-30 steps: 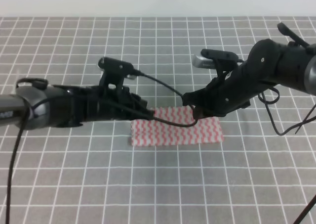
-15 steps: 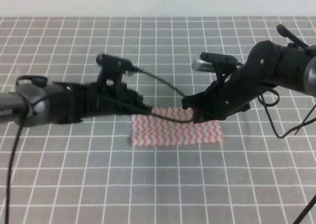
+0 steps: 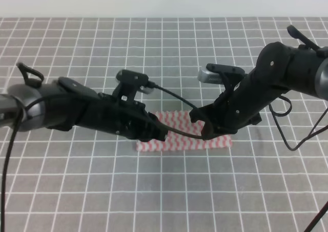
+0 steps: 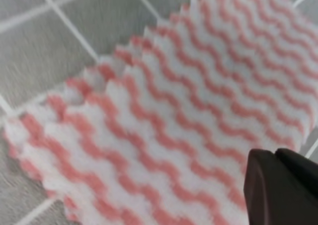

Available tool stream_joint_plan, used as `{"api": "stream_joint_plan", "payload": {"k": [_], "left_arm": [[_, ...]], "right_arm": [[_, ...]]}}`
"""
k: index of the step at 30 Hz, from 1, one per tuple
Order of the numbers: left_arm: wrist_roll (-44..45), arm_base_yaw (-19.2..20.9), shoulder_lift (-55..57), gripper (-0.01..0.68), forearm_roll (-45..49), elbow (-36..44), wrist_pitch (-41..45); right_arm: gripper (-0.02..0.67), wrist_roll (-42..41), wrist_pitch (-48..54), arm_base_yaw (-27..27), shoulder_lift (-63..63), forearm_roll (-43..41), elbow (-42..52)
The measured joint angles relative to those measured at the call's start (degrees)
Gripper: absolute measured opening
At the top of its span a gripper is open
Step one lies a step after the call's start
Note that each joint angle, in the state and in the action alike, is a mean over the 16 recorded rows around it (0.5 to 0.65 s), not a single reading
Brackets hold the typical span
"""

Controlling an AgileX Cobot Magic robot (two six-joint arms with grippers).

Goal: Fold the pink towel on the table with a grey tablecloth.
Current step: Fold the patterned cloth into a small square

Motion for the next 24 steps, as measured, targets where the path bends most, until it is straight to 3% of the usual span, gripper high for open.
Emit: {"api": "stream_joint_plan", "payload": {"k": [12,24], "left_arm": [[-6.7,0.0,3.3,0.0,7.4,0.0,0.5],[-12.4,0.0,-0.6,0.0,14.7,-0.1,2.0]], "right_arm": [[-0.015,-0.1,0.5,0.0,0.7,-0.3,0.0],[-0.015,-0.3,1.1,0.0,1.3,-1.7,-0.1]]}}
